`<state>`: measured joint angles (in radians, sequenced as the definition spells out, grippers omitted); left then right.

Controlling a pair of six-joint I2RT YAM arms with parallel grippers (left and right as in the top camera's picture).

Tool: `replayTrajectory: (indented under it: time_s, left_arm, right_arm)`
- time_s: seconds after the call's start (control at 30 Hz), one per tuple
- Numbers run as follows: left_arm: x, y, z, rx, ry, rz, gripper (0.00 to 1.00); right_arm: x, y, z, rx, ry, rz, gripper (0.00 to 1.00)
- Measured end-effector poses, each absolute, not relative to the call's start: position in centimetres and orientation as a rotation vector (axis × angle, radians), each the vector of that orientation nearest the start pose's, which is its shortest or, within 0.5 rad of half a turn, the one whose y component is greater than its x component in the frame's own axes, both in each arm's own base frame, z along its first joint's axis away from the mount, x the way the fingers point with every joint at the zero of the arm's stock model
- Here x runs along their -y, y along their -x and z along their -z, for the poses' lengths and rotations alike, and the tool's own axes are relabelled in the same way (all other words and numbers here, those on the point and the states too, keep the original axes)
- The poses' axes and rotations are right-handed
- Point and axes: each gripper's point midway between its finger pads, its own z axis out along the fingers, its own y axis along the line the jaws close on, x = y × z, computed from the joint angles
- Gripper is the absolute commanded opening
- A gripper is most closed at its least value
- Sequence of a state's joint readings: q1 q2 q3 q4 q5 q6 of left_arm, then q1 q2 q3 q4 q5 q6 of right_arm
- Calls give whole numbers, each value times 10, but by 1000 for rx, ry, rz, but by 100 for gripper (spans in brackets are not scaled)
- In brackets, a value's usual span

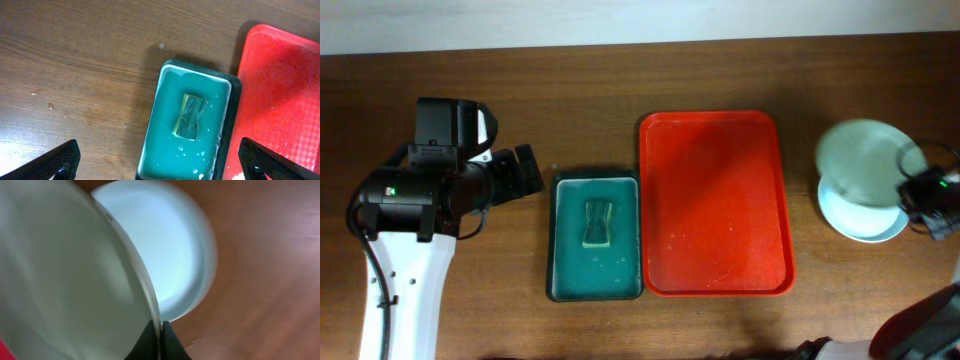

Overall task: Clean dirty plates on tray and stack at the side
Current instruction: 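Stack the third plate onto the plate pile and release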

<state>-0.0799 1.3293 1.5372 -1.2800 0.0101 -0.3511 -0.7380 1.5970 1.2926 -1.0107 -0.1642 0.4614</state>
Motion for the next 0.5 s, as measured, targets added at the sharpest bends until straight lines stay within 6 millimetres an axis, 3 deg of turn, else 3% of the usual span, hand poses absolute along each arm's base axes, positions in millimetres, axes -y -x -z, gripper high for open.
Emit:
replayTrajectory:
  time_s: [0.07,0.1,0.13,0.2,0.27,0.3,0.33,0.37,0.4,0.43,0.47,0.5]
  left_arm:
    - [26,-301,-263,-2628,356,158,99]
    - [26,-301,-263,-2628,356,158,100]
    - [26,-301,-263,-2628,355,158,100]
    - [26,-301,-263,-2628,355,158,100]
    - [26,-301,-263,-2628,356,158,100]
    - [26,-301,-263,-2628,355,158,99]
    - [26,-301,-263,-2627,355,158,99]
    - [26,-301,-263,-2627,355,158,99]
    - [26,-301,-263,-2628,355,158,100]
    - [26,-301,-263,-2627,355,158,99]
    - [26,-301,-264,-2626,356,157,99]
    - [26,-301,-263,-2627,354,158,99]
  right_arm:
    - [226,-257,-91,-2406,-1730,-166,7]
    - [228,-252,-72,-2438,-1785,-175,24]
    - [226,-247,-51,-2486,-1832,-193,30]
    - [216,-247,-41,-2541,-1832,-245,35]
    - [196,-261,-55,-2573,-1725,-317,35]
    - [181,-271,-77,-2578,-1609,-343,38]
    - [159,-282,-117,-2560,-1428,-363,50]
    - [127,-286,-161,-2550,-1182,-394,63]
    - [88,-288,-196,-2547,-904,-406,70]
    - [22,-277,-247,-2495,-488,-459,83]
    - [-21,-253,-281,-2419,-221,-487,98]
    - [-56,-229,-297,-2374,5,-531,98]
